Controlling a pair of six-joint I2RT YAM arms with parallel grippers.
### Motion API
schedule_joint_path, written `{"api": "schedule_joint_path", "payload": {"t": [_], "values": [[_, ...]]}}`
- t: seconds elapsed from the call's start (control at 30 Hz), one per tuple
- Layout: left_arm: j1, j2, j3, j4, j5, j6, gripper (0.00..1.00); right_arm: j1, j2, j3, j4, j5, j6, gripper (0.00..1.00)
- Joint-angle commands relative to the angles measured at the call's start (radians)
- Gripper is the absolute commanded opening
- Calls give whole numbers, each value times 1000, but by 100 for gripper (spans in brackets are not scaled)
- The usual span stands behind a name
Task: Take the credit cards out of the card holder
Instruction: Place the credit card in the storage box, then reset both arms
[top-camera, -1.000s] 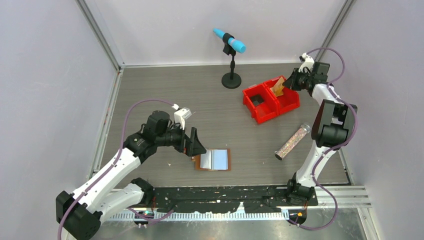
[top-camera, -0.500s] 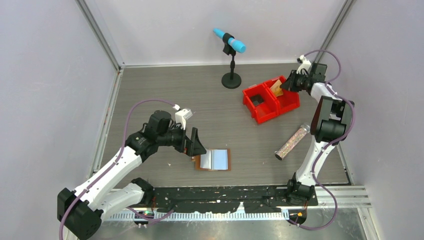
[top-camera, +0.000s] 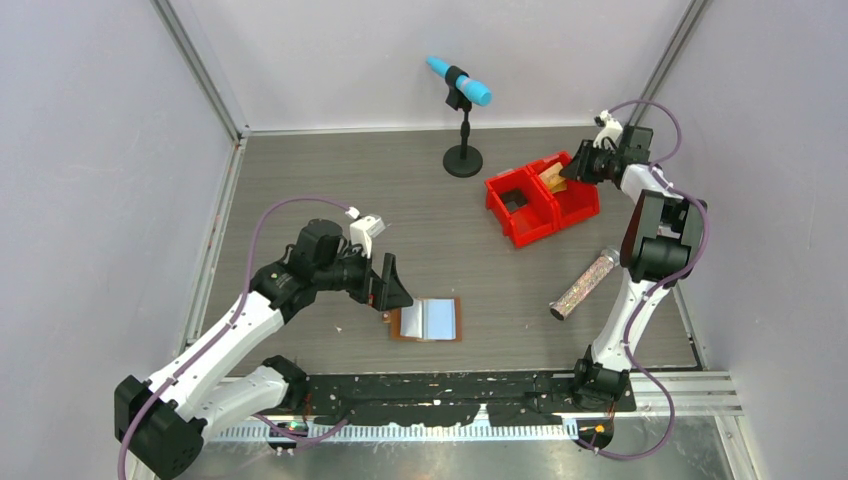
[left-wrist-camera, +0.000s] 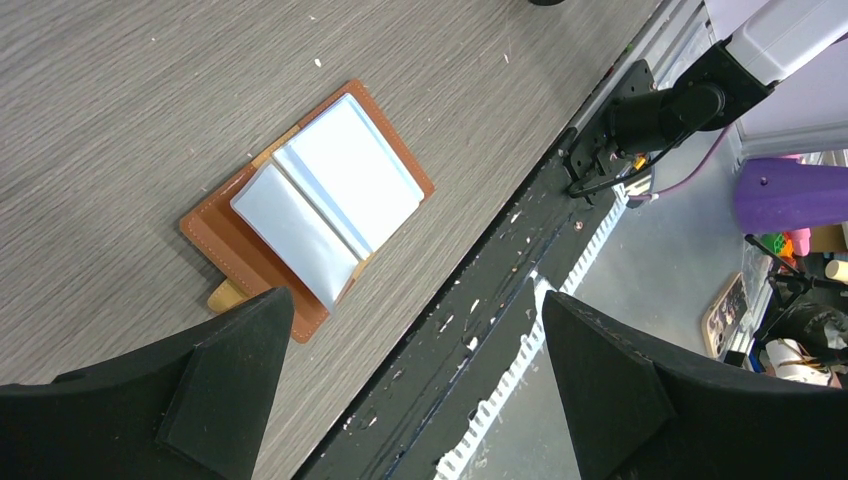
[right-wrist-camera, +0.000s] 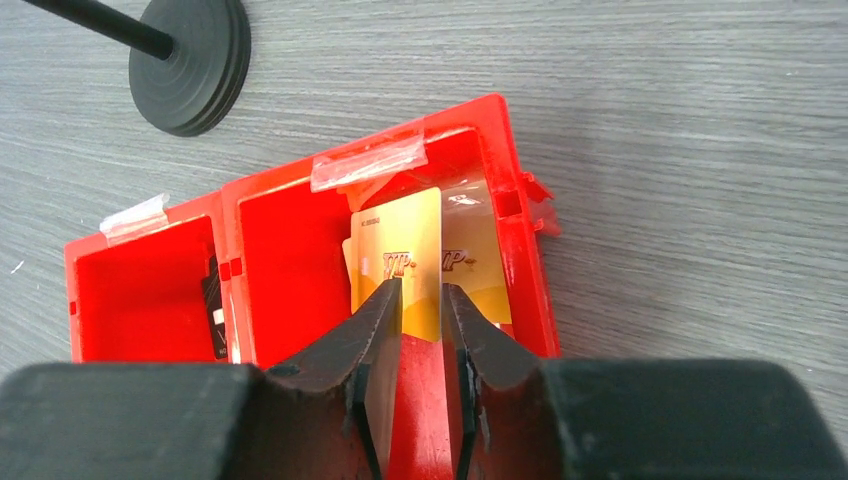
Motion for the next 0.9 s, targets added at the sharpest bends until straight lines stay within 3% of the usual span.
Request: {"api": "schedule_joint_path", "payload": {"t": [0.0, 0.43, 0.87], "values": [[3, -4, 37, 4, 10, 13, 99, -2, 4, 66, 12, 33, 25, 30], [3, 5, 53, -8, 6, 2, 99, 13, 13, 127, -17, 104, 32, 36], [3, -118, 77, -73, -141, -6, 99, 101, -265, 37, -95, 198, 130, 40]]}}
